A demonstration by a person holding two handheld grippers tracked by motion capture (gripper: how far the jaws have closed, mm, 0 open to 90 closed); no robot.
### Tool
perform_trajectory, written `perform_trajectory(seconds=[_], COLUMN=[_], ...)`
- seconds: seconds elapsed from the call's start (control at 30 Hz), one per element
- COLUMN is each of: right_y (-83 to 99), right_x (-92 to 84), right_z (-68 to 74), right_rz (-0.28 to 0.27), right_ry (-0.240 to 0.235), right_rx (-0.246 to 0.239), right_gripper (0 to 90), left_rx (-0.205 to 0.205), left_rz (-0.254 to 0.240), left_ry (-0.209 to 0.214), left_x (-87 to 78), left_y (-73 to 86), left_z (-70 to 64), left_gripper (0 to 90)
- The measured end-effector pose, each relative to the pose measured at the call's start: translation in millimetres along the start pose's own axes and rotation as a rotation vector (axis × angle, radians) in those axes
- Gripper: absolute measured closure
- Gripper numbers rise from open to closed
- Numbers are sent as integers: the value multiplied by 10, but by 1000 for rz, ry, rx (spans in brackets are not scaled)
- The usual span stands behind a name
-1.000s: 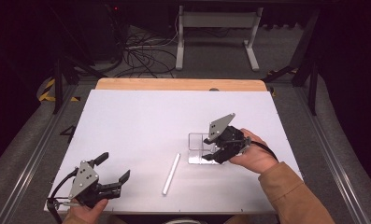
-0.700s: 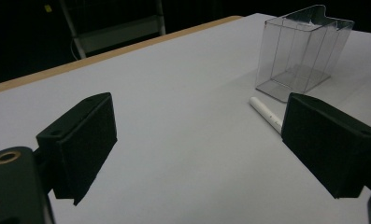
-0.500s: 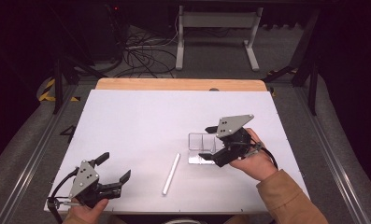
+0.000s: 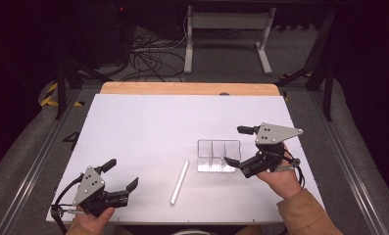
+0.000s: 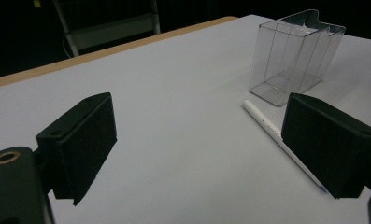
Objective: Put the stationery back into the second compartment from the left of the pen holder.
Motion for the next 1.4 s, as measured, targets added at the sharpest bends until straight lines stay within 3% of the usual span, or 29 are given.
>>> perform_trajectory(seconds=[0.13,0.23,0.37,0.5,0.57,0.67,0.83,0.93,1.03,1.2,1.3,1.4], right_y=[15,18,94,202,260,382,623,727,779,845,888,900], right_x=[-85,-158,-216,-313,-383,-464,-506,-511,-530,-538,-528,-543], right_z=[3,25,75,107,107,128,76,78,112,97,101,71], right_rz=[8,-41,-118,-127,-137,-150,-114,-66,-50,-41,-22,-19], right_ry=[67,86,60,64,69,50,138,197,207,240,222,258], right_rx=[-12,8,63,103,145,199,276,233,183,172,198,168], right_gripper=[27,24,15,0,0,0,11,15,36,106,115,121], left_rx=[-2,-5,5,7,8,-17,-42,-42,-39,-22,-15,-14], left_rz=[7,9,16,30,35,51,74,85,96,105,112,119], left_ry=[12,23,27,34,44,68,98,103,112,131,143,154], left_x=[13,21,28,56,78,120,209,262,317,398,447,495], left_y=[-22,-57,-96,-123,-140,-161,-204,-225,-247,-298,-320,-343], left_z=[-27,-50,-70,-94,-106,-130,-152,-173,-210,-285,-333,-383], left_gripper=[110,108,107,108,108,108,108,107,105,101,97,98])
Point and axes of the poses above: each handheld gripper's, and its own axes: x roughly forward along the jaws, y roughly out of its underside, z roughly to its left, the point moved 10 cm from there along x, roughly forward along the jaws, and after that the axes turned 8 degrees about -z, right-handed, at the moved point
